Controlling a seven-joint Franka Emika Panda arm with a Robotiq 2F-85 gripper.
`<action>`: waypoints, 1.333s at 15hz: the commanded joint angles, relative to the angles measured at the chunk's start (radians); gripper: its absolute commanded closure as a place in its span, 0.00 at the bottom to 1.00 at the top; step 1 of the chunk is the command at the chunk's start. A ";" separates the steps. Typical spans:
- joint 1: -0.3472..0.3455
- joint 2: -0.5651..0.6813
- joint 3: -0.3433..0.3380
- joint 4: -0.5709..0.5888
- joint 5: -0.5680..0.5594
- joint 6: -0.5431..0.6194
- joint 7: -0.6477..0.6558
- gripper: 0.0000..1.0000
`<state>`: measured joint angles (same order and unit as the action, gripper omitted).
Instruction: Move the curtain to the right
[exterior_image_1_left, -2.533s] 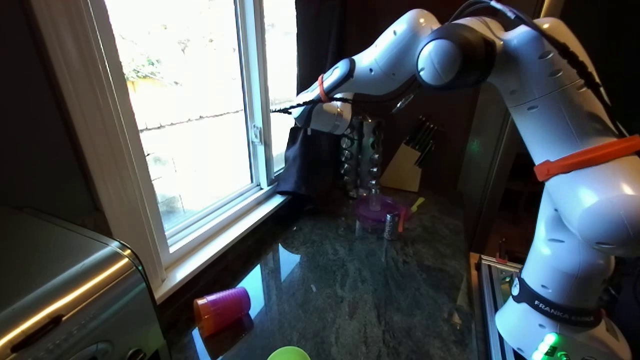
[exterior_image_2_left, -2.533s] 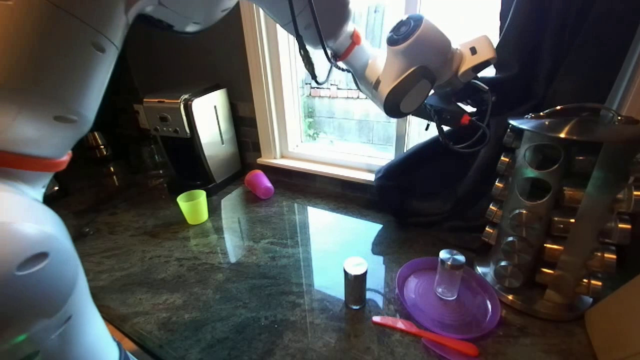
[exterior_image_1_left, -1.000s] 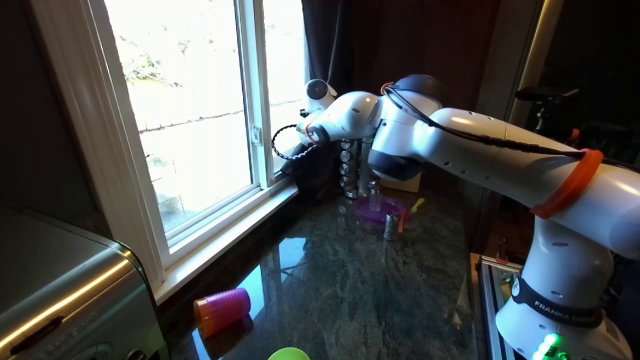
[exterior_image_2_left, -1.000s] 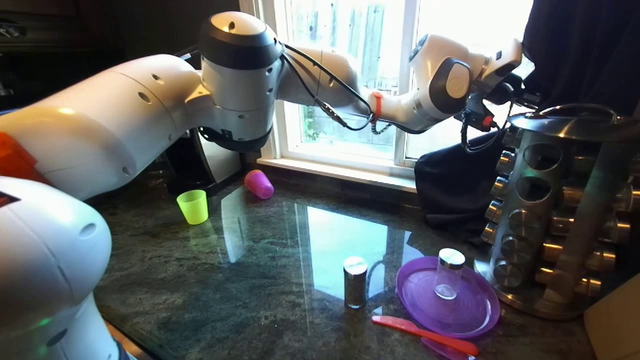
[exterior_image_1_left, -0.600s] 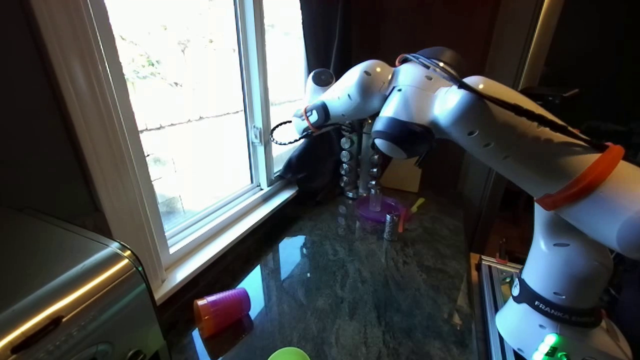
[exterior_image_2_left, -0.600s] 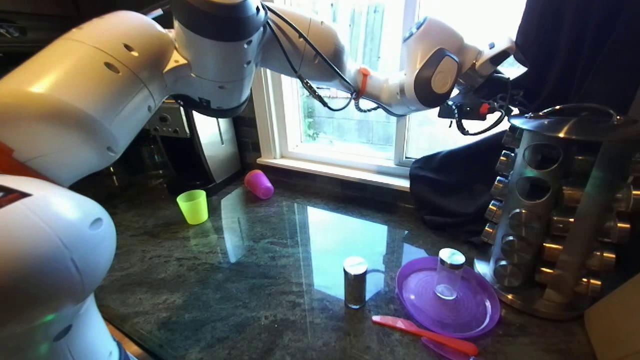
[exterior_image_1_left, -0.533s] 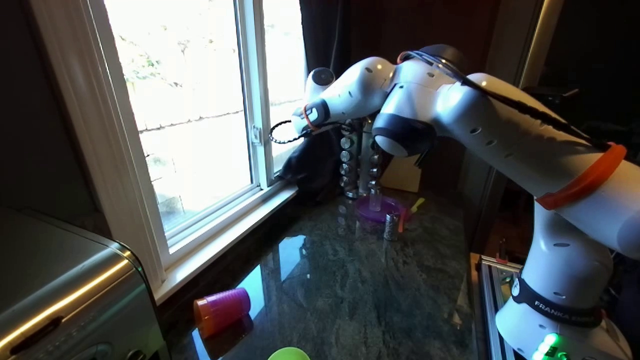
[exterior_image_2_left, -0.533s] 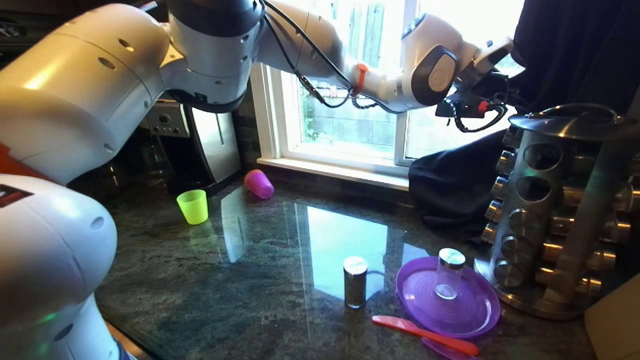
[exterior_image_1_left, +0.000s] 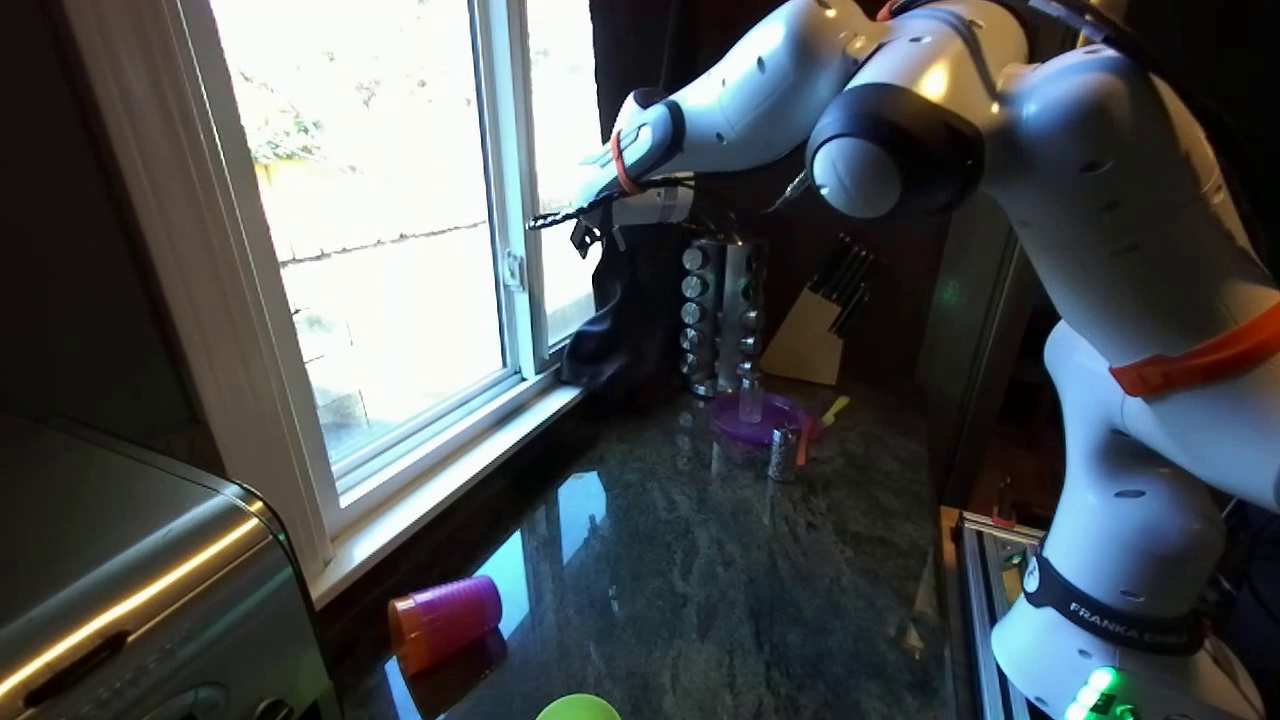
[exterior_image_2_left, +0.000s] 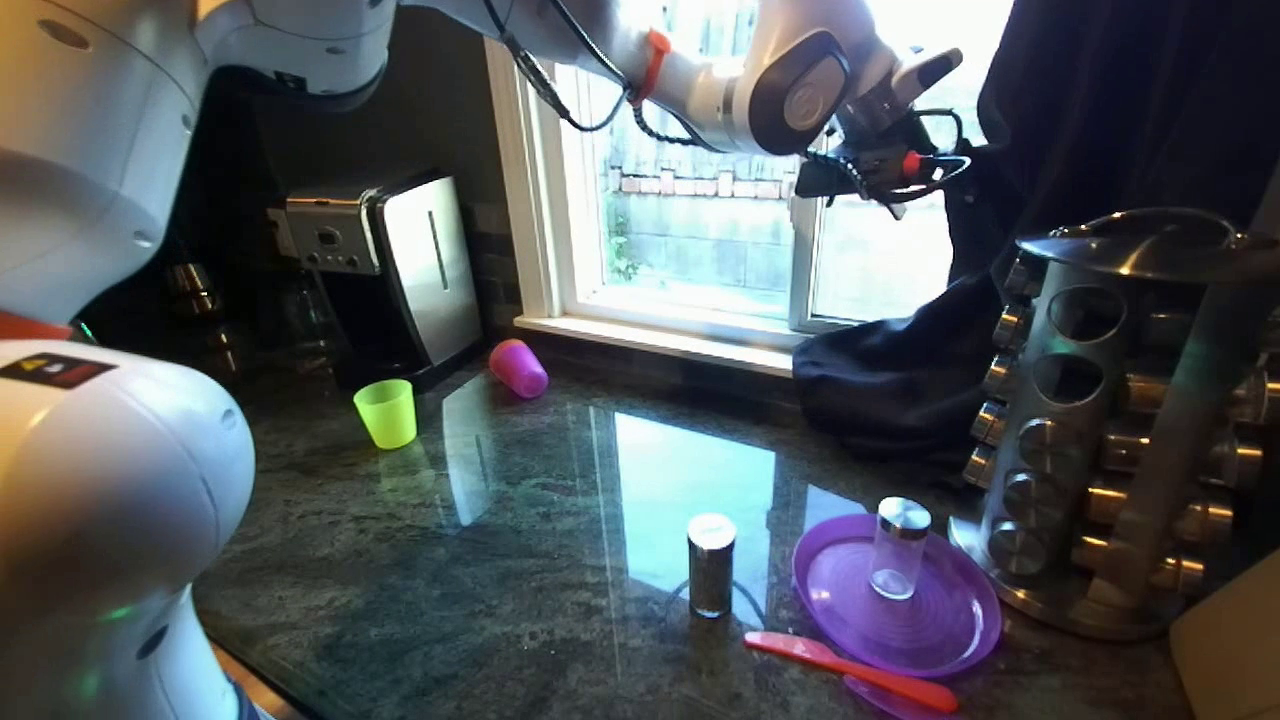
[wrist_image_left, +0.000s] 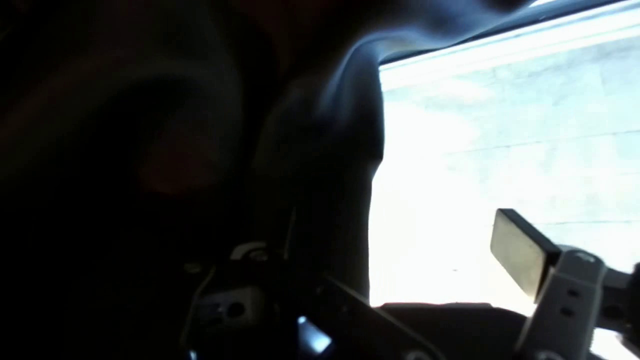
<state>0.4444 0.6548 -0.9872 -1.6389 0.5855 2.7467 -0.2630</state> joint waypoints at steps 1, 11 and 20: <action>0.092 -0.195 -0.009 -0.147 -0.032 -0.116 -0.116 0.00; 0.215 -0.373 -0.139 -0.137 -0.288 -0.699 -0.041 0.00; -0.069 -0.493 0.209 -0.066 -0.547 -0.957 0.121 0.00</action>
<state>0.5454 0.2102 -0.9780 -1.7075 0.1018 1.7866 -0.1846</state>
